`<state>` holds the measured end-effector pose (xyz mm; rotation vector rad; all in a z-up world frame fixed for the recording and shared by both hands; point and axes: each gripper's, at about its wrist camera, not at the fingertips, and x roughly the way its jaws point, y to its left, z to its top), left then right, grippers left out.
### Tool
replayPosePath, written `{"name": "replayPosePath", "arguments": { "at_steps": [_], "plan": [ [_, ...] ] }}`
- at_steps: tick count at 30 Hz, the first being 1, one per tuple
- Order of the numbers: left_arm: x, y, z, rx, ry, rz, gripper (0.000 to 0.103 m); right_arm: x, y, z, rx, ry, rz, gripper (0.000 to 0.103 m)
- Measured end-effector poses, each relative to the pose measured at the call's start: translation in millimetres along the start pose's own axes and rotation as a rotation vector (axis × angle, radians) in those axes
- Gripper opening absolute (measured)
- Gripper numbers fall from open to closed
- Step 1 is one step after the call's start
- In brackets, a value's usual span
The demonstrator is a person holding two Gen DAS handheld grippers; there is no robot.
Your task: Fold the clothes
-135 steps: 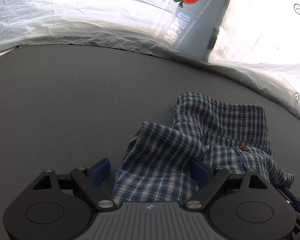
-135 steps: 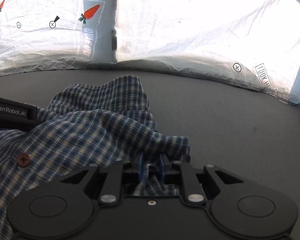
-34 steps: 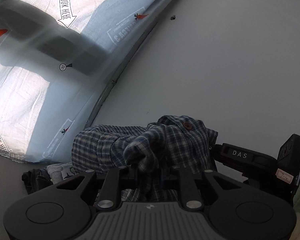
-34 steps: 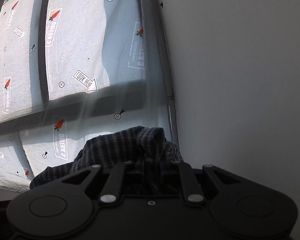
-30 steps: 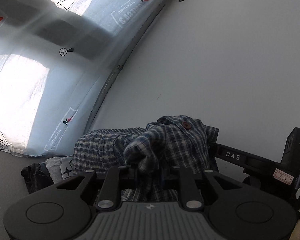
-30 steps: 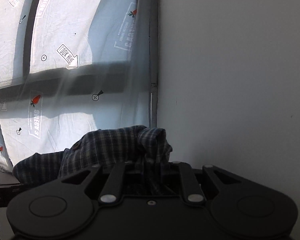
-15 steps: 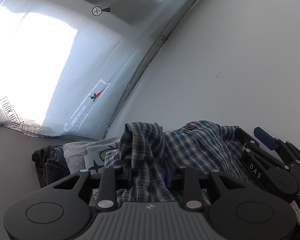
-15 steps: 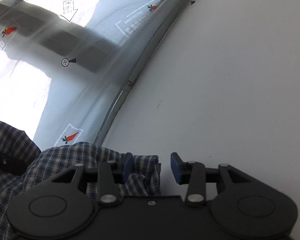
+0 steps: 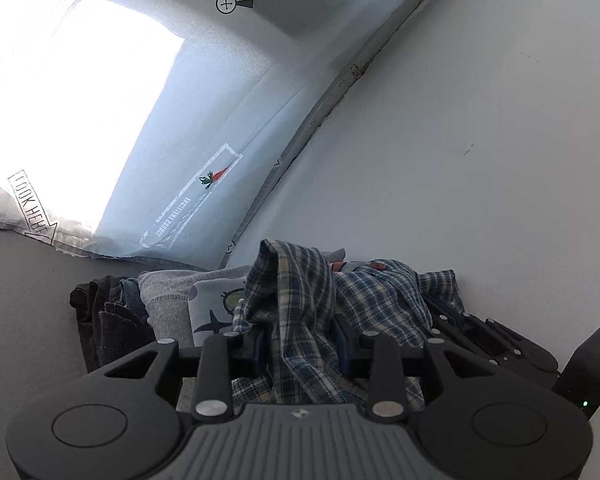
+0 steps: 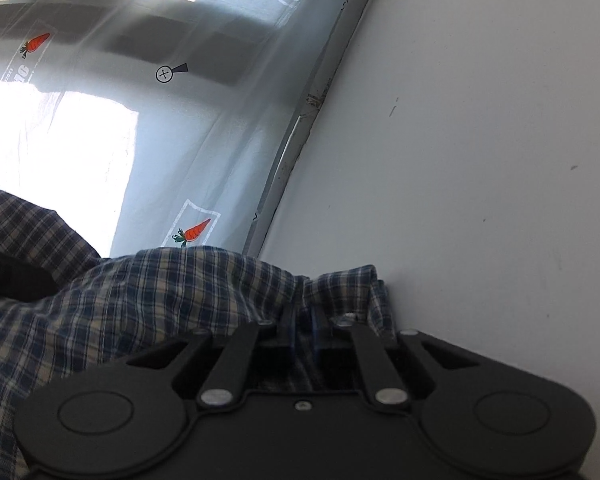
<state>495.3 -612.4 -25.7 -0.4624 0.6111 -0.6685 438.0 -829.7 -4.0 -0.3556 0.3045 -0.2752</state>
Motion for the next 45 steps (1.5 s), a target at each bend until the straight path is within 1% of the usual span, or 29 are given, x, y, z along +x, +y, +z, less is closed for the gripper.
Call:
{"name": "replayPosePath", "arguments": {
  "at_steps": [4, 7, 9, 11, 12, 13, 14, 15, 16, 17, 19, 20, 21, 23, 25, 27, 29, 31, 32, 33, 36, 37, 39, 43, 45],
  "plan": [
    [10, 16, -7, -0.040, 0.025, -0.022, 0.044, 11, 3, -12, 0.012, 0.001, 0.028, 0.007],
    [14, 22, -9, -0.075, 0.034, -0.042, 0.049, 6, -3, -17, 0.031, 0.003, 0.042, 0.006],
    [7, 18, -1, -0.060, 0.043, -0.036, 0.053, -1, -4, -13, 0.018, 0.007, 0.042, 0.006],
    [-1, 15, 6, -0.043, 0.049, -0.029, 0.062, -15, -6, -5, -0.001, 0.000, 0.033, 0.007],
    [-11, 11, 10, -0.017, 0.035, -0.010, 0.067, -26, -8, -1, -0.008, -0.012, 0.021, 0.012],
    [-24, 8, 14, 0.014, 0.008, 0.008, 0.077, -37, -9, 4, -0.009, -0.035, 0.001, 0.020],
    [-37, 4, 19, 0.046, -0.020, 0.024, 0.086, -48, -10, 10, -0.002, -0.067, -0.020, 0.047],
    [-55, 1, 21, 0.084, -0.057, 0.022, 0.089, -59, -12, 16, 0.008, -0.100, -0.032, 0.082],
    [-73, -3, 23, 0.121, -0.094, 0.021, 0.094, -71, -14, 22, 0.025, -0.135, -0.033, 0.093],
    [-92, -6, 23, 0.155, -0.132, 0.033, 0.099, -84, -16, 29, 0.048, -0.171, -0.030, 0.098],
    [-126, -11, 19, 0.208, -0.202, 0.077, 0.103, -108, -19, 41, 0.112, -0.207, -0.012, 0.099],
    [-148, -14, 15, 0.238, -0.245, 0.112, 0.103, -117, -20, 45, 0.140, -0.216, -0.001, 0.100],
    [-165, -15, 9, 0.252, -0.271, 0.143, 0.103, -128, -17, 48, 0.165, -0.225, 0.013, 0.102],
    [-198, -18, -3, 0.280, -0.324, 0.205, 0.103, -153, -9, 52, 0.210, -0.245, 0.047, 0.102],
    [-228, -20, -21, 0.279, -0.374, 0.257, 0.103, -172, 4, 51, 0.248, -0.253, 0.094, 0.103],
    [-252, -18, -36, 0.239, -0.394, 0.298, 0.103, -188, 17, 48, 0.296, -0.239, 0.149, 0.103],
    [-276, -10, -48, 0.180, -0.391, 0.293, 0.103, -202, 34, 45, 0.318, -0.220, 0.174, 0.103],
    [-300, 0, -56, 0.135, -0.383, 0.282, 0.103, -219, 55, 43, 0.288, -0.213, 0.169, 0.103],
    [-308, 2, -58, 0.128, -0.381, 0.287, 0.103, -227, 66, 44, 0.276, -0.207, 0.175, 0.103],
    [-320, 7, -61, 0.123, -0.382, 0.313, 0.103, -235, 75, 44, 0.276, -0.198, 0.188, 0.103],
    [-355, 17, -65, 0.137, -0.387, 0.394, 0.103, -261, 102, 48, 0.296, -0.176, 0.227, 0.103],
    [-368, 21, -67, 0.143, -0.387, 0.411, 0.103, -272, 112, 50, 0.306, -0.171, 0.233, 0.103],
    [-394, 30, -70, 0.159, -0.386, 0.432, 0.103, -295, 134, 54, 0.319, -0.164, 0.236, 0.103],
    [-448, 49, -80, 0.241, -0.379, 0.439, 0.103, -344, 189, 60, 0.325, -0.135, 0.236, 0.103],
    [-476, 58, -84, 0.287, -0.351, 0.478, 0.103, -369, 216, 61, 0.328, -0.125, 0.263, 0.103]
  ]
}}
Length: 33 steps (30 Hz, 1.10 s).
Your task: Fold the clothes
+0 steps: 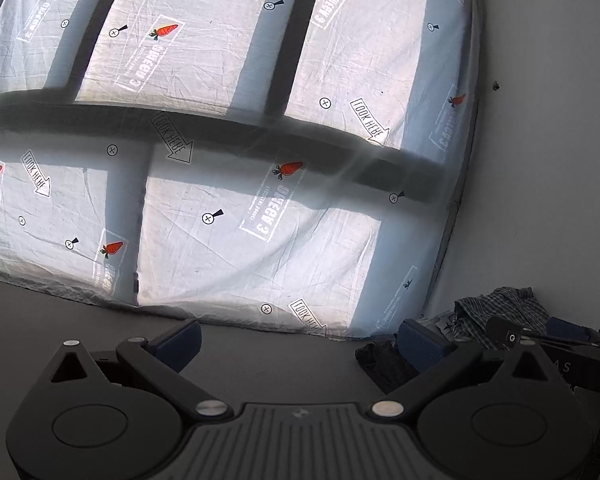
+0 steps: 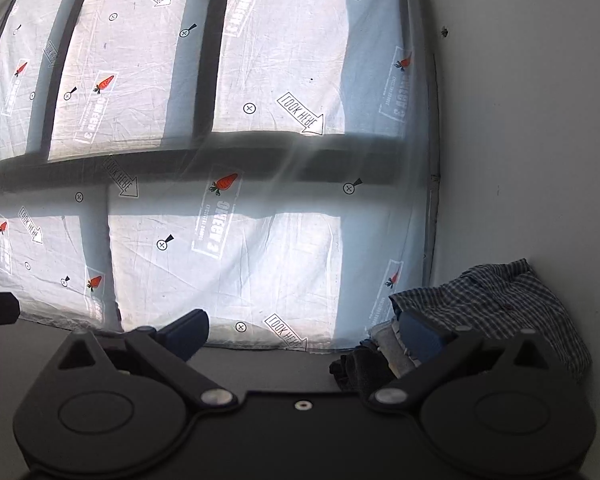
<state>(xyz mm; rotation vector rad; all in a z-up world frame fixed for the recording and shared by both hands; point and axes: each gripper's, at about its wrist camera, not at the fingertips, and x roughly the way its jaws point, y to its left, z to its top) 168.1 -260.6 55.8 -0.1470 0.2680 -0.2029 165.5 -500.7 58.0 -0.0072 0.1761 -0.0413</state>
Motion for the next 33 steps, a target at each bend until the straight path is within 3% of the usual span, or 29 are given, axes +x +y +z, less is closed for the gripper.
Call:
{"name": "replayPosePath", "arguments": {
  "at_steps": [4, 15, 25, 29, 33],
  "plan": [
    [-45, 45, -6, 0.089, 0.026, 0.054, 0.103, -34, 65, -15, 0.030, 0.029, 0.046, 0.103],
    [-148, 146, -28, 0.078, 0.135, 0.115, 0.103, -128, 205, -51, 0.107, 0.226, 0.088, 0.103],
    [-214, 203, -56, 0.069, 0.240, 0.182, 0.103, -190, 269, -85, 0.065, 0.344, 0.091, 0.103],
    [-229, 222, -68, 0.033, 0.290, 0.195, 0.103, -207, 289, -95, 0.018, 0.356, 0.120, 0.103],
    [-240, 233, -70, 0.022, 0.282, 0.212, 0.103, -212, 298, -95, 0.003, 0.345, 0.122, 0.103]
  ]
}}
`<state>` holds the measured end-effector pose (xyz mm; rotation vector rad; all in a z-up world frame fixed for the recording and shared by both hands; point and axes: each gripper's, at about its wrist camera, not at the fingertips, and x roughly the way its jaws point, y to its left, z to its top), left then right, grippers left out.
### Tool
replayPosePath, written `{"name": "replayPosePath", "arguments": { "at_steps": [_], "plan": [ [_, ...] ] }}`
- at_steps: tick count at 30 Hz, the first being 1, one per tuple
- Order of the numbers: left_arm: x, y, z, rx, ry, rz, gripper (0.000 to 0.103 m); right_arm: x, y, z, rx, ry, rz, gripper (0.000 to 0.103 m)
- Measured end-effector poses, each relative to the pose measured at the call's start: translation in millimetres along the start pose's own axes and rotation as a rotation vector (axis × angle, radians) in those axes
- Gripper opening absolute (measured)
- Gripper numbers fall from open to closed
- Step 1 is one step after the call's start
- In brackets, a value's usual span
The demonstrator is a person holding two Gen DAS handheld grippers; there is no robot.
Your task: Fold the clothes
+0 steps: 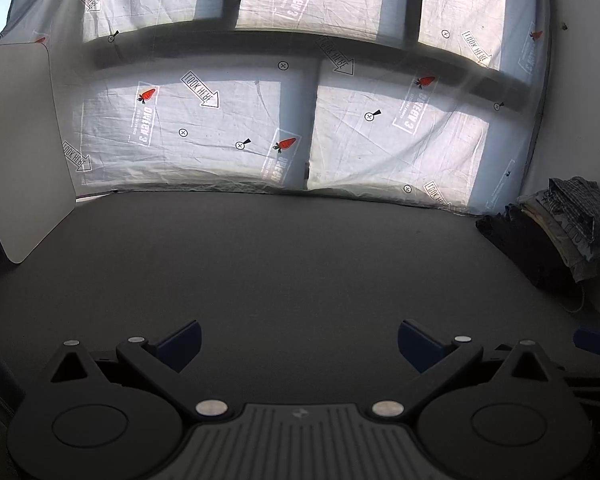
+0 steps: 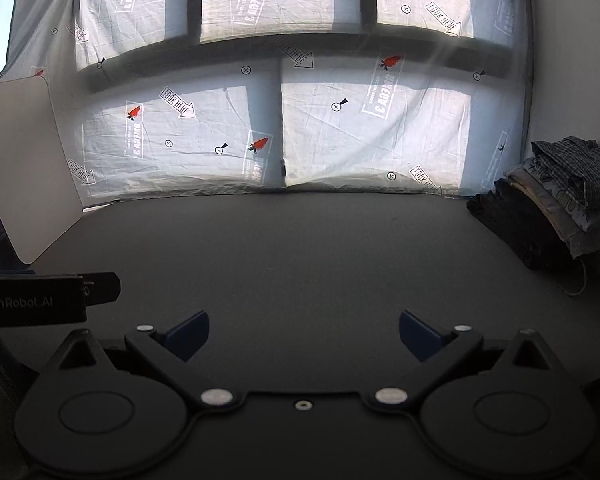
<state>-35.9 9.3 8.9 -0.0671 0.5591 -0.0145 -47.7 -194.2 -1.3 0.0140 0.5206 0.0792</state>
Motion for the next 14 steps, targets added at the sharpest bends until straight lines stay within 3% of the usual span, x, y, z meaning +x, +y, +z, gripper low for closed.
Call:
{"name": "replayPosePath", "arguments": {
  "at_steps": [14],
  "plan": [
    [-11, 21, -2, -0.025, 0.005, -0.008, 0.103, -5, 9, 1, 0.033, -0.001, -0.034, 0.103]
  ]
}}
